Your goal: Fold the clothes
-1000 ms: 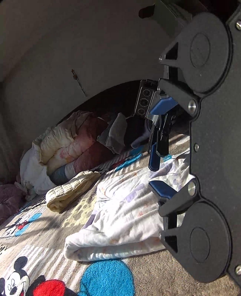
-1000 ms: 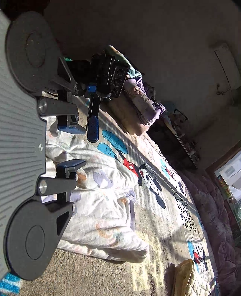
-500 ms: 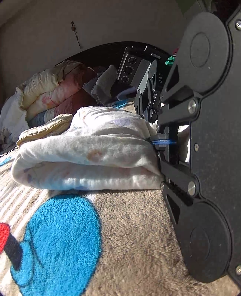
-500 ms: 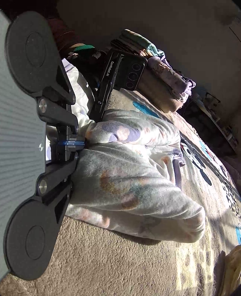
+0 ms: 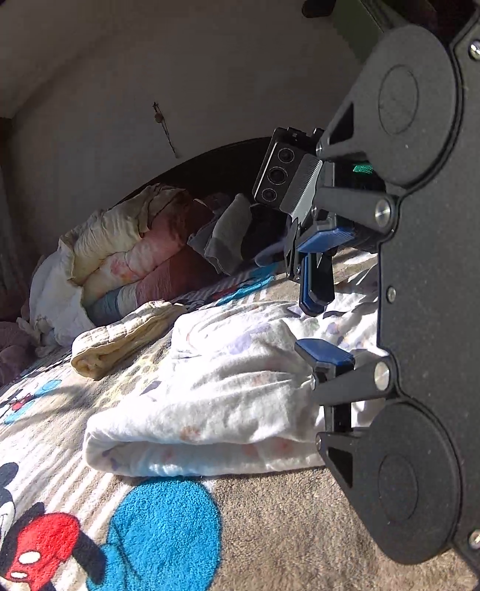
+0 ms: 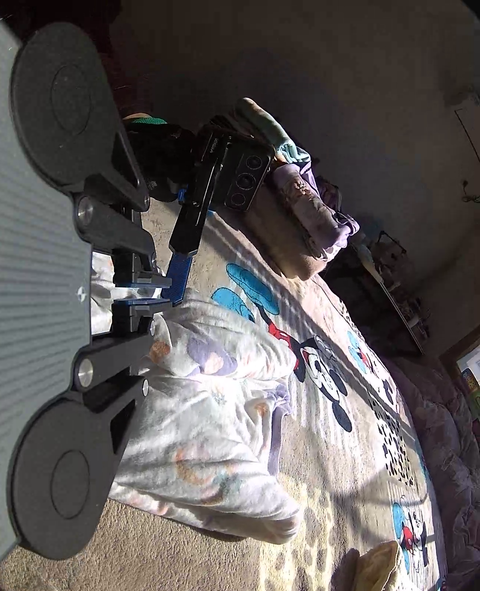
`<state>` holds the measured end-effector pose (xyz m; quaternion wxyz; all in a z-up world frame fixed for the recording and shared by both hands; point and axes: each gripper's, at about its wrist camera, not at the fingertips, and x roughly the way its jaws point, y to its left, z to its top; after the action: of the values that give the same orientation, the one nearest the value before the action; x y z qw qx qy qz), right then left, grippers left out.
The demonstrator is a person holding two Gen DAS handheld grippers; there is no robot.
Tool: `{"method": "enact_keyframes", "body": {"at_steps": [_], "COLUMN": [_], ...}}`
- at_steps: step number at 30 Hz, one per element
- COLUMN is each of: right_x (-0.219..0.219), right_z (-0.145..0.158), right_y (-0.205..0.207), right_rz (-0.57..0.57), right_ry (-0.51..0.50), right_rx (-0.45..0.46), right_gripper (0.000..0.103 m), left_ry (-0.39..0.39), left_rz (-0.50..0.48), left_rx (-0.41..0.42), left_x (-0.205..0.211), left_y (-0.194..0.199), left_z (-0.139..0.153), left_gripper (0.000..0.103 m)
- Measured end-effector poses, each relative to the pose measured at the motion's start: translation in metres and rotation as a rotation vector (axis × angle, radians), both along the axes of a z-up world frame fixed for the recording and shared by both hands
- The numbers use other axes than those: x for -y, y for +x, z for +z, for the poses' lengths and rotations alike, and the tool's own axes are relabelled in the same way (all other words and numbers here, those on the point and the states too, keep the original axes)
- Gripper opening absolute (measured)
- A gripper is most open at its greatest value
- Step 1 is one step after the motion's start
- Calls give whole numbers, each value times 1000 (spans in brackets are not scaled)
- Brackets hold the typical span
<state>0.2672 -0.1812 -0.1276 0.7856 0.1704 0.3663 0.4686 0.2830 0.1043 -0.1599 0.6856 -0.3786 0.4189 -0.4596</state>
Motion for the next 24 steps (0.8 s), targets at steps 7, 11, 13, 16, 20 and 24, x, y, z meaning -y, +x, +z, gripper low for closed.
{"method": "enact_keyframes", "body": {"at_steps": [7, 11, 13, 16, 20, 24], "right_x": [-6, -7, -8, -6, 27, 70], "right_z": [-54, -54, -47, -30, -1, -6], "right_y": [23, 24, 19, 9, 2, 27], "right_rz": [-28, -21, -28, -20, -34, -245], "right_ry": [-42, -41, -52, -65, 64, 103], "right_rx": [-154, -163, -145, -79, -13, -18], "right_gripper": [0, 0, 0, 7, 32, 38], "left_ry": [178, 159, 138, 79, 14, 116], "left_rz": [45, 26, 2, 14, 125, 300], "left_rx": [-112, -97, -39, 72, 136, 147], "left_x": [0, 0, 0, -10, -39, -69], "left_y": [14, 14, 12, 12, 29, 53], "left_z": [-35, -31, -16, 14, 30, 29], "left_gripper": [6, 5, 21, 59, 60, 63]}}
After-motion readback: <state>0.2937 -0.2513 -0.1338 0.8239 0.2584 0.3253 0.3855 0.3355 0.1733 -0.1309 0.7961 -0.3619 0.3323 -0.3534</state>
